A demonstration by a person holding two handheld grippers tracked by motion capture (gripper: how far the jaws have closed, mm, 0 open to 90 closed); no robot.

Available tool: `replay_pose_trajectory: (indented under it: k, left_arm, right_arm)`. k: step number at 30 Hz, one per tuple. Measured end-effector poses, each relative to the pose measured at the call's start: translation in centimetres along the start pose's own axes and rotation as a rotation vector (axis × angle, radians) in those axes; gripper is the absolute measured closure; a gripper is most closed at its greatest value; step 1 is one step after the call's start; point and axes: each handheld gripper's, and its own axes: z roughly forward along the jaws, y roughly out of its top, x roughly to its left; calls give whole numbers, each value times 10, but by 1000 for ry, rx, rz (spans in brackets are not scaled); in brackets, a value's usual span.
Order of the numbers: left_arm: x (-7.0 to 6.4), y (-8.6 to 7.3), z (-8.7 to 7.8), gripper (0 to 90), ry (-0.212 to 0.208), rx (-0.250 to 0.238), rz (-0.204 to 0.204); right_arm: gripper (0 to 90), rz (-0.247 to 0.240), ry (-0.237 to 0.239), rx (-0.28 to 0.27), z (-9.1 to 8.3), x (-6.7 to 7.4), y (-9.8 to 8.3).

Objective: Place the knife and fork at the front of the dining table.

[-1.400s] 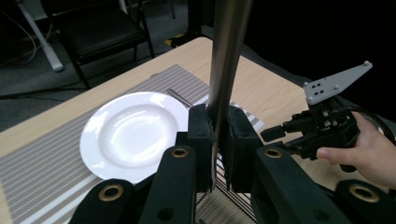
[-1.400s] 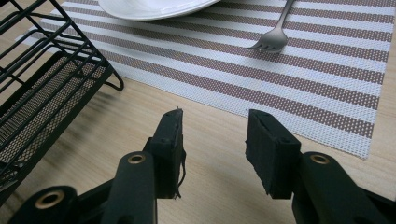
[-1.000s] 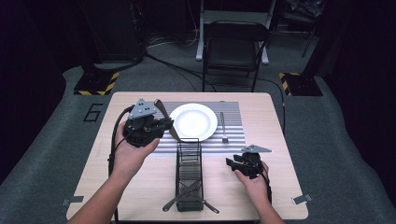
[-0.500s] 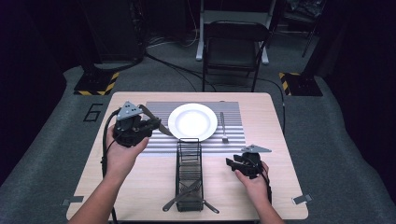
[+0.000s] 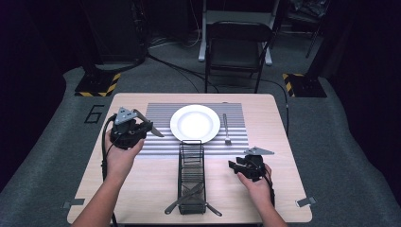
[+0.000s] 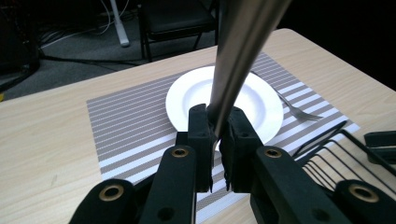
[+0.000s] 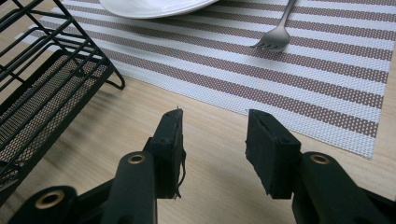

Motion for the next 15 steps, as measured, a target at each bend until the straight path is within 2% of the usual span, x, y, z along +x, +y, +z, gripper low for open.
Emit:
replay_pose_trajectory:
  k: [10,15]
  left_arm:
    - [16,-24,11,827,35,33,-41]
    - [21,-34,15,827,44,47,-47]
  right_arm:
    - [561,-4,-5,-4,0,0,0]
    - [560,-5,-6,-9,0,1,0]
